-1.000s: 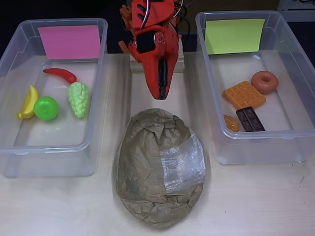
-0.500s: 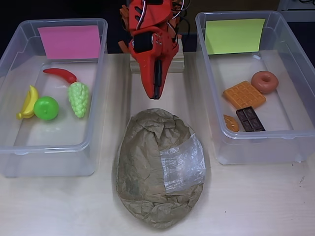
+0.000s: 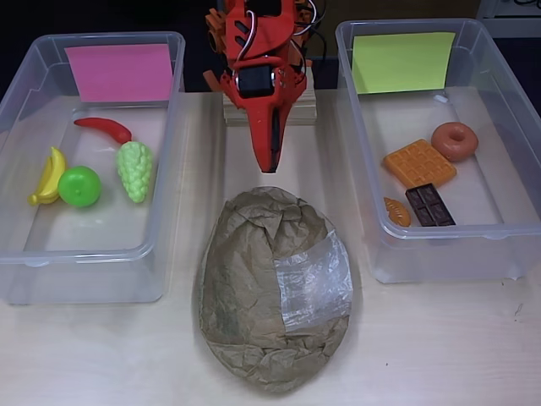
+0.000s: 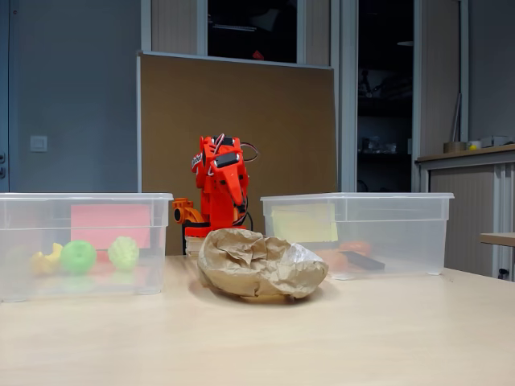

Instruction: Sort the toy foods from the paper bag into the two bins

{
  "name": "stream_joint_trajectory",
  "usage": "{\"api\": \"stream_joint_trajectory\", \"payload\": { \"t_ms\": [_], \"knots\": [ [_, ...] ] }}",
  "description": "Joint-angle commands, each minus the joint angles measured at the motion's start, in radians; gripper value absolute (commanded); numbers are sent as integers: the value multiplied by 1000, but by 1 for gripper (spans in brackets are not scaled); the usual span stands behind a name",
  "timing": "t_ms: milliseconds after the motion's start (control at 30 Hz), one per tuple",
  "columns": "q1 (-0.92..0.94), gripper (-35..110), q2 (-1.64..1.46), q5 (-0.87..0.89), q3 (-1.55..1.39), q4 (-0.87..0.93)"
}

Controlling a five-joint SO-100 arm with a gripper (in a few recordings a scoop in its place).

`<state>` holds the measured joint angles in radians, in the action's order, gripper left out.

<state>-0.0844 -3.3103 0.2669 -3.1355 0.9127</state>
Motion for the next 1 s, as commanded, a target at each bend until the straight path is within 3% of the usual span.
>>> {"api": "stream_joint_trajectory", "payload": {
  "t_ms": [0, 233, 967],
  "knots": [
    [-14, 0, -14, -60, -6, 95],
    [-14, 0, -15, -138, -6, 296],
    [-43, 0, -14, -147, -6, 299]
  ]
}}
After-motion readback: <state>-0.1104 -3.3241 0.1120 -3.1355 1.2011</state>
